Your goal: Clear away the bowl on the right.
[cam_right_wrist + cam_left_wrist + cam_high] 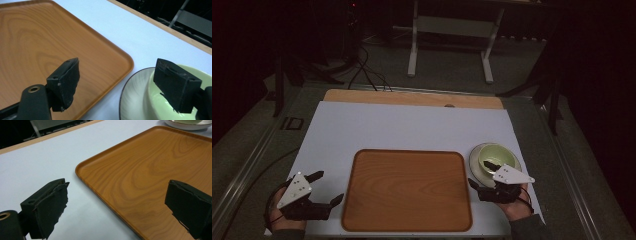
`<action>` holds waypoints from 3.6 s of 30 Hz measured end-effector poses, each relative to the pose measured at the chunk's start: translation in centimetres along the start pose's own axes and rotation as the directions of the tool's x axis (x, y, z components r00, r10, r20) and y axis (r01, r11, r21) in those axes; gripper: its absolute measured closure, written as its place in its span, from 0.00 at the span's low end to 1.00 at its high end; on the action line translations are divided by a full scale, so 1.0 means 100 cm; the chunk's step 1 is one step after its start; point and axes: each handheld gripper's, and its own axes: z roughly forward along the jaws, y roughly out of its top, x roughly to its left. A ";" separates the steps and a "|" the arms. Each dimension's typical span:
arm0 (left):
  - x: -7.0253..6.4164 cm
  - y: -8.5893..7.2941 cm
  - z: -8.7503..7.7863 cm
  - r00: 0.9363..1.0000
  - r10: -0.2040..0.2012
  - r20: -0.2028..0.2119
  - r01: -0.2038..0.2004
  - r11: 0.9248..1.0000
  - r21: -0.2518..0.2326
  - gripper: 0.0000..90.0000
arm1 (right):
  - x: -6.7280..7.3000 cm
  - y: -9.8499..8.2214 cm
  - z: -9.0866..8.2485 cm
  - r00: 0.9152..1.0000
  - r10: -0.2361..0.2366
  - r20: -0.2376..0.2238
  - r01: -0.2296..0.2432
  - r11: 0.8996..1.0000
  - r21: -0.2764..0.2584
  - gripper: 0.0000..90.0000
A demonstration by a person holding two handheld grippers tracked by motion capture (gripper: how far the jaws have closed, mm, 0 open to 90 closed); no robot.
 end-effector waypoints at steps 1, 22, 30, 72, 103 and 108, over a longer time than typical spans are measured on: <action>0.000 0.000 0.000 1.000 0.000 -0.001 0.000 1.000 0.001 0.05 | -0.003 0.000 -0.001 1.000 0.000 0.013 0.000 1.000 0.002 0.21; 0.000 0.000 -0.001 1.000 -0.002 -0.006 0.002 1.000 -0.006 0.05 | -0.026 -0.017 0.001 0.998 -0.003 0.060 -0.003 0.994 0.110 0.28; 0.001 0.000 -0.002 1.000 -0.003 -0.007 0.003 1.000 -0.010 0.05 | -0.027 -0.021 0.004 0.998 -0.027 0.054 0.018 0.988 0.152 0.46; 0.002 0.000 -0.004 1.000 -0.017 -0.019 0.016 1.000 -0.022 0.06 | -0.024 -0.020 0.019 0.980 -0.200 0.003 0.188 0.928 0.321 0.92; 0.003 -0.001 -0.004 0.999 -0.025 -0.025 0.024 0.999 -0.024 0.06 | -0.021 -0.002 0.013 0.972 -0.235 0.022 0.220 0.934 0.281 0.91; 0.003 -0.001 -0.004 0.999 -0.025 -0.026 0.025 0.999 -0.025 0.06 | -0.019 0.002 0.013 0.970 -0.241 0.022 0.226 0.936 0.271 0.90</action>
